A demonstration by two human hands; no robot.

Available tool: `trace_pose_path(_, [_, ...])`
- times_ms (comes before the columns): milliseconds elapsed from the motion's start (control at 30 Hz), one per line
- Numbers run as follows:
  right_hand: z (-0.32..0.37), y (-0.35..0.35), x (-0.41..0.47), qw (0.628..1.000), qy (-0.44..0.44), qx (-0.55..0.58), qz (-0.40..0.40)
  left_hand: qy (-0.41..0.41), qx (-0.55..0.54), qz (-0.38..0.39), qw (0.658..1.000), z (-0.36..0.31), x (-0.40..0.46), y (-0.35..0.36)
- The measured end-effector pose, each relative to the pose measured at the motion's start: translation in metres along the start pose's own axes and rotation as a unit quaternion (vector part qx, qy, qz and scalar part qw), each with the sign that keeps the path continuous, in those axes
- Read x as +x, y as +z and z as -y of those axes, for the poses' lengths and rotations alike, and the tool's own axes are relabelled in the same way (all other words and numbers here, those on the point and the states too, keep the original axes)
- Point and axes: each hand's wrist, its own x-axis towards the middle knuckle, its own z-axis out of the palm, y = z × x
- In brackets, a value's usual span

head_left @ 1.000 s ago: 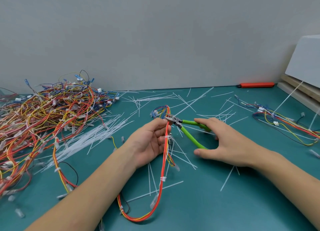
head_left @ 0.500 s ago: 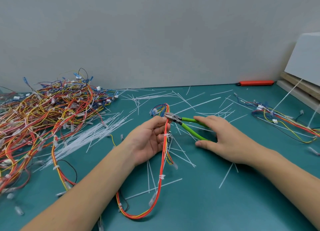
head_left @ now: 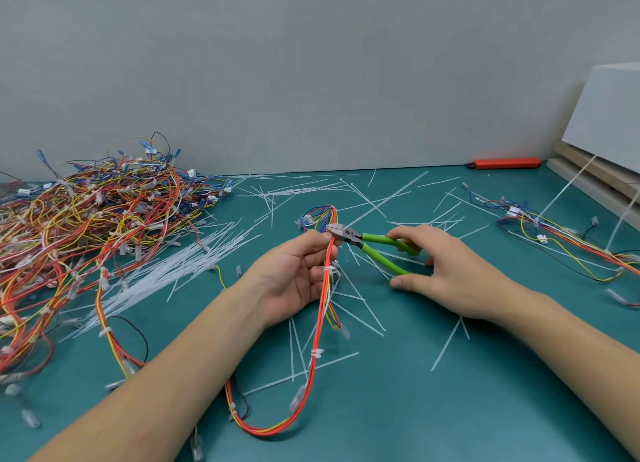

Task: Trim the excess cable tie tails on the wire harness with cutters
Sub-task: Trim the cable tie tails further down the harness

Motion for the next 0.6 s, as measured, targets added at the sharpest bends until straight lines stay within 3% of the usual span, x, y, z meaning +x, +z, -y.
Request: trace_pose_path(600, [-0.0033, -0.0024, 0.0008, 1.000, 0.007, 0.000, 0.023, 0.005, -0.003, 0.006, 1.000, 0.0011, 0.0023, -0.0013])
